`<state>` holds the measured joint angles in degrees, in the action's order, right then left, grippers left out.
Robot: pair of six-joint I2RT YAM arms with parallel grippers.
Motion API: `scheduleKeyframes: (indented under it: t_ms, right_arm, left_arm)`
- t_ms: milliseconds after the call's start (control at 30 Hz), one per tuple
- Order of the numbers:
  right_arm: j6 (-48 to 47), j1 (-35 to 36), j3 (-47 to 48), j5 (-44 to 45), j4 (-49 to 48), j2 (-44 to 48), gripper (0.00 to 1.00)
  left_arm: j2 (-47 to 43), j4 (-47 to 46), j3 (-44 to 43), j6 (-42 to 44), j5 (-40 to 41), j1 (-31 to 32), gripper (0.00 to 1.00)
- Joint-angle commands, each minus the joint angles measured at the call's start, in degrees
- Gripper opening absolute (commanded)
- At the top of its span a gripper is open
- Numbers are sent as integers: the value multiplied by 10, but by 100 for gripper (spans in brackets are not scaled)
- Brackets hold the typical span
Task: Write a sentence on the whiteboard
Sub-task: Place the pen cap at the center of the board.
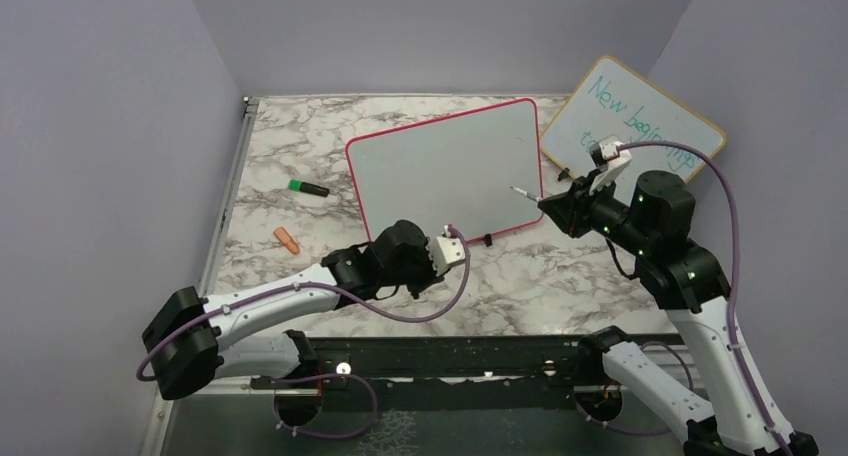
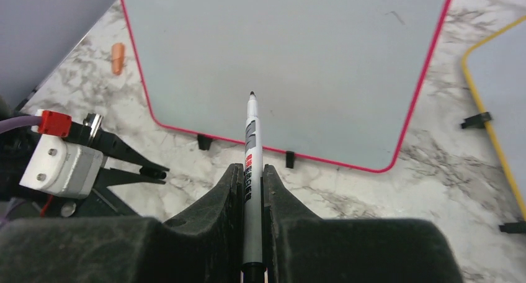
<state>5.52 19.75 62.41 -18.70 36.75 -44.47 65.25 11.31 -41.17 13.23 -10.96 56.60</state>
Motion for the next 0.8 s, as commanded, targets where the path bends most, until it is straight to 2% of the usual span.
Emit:
scheduleKeyframes:
  t_ms: [0,133,367,533,767]
  right_arm:
    - [-12,0,-19,108,-34,39,0]
    - [-12,0,-41,129,-42,59,1]
    - [-12,0,-58,141,-46,73,1]
    - [-13,0,-63,141,-48,78,1]
    - [-16,0,-65,141,-50,76,1]
  left_arm:
    - [52,-17,-11,-159,89,23,0]
    - [113,-30,-17,-235,127,37,0]
    - [201,-60,-38,-298,158,53,1]
    - [241,-63,-51,-328,163,62,7]
    - [267,-42,-54,-340,188,74,24]
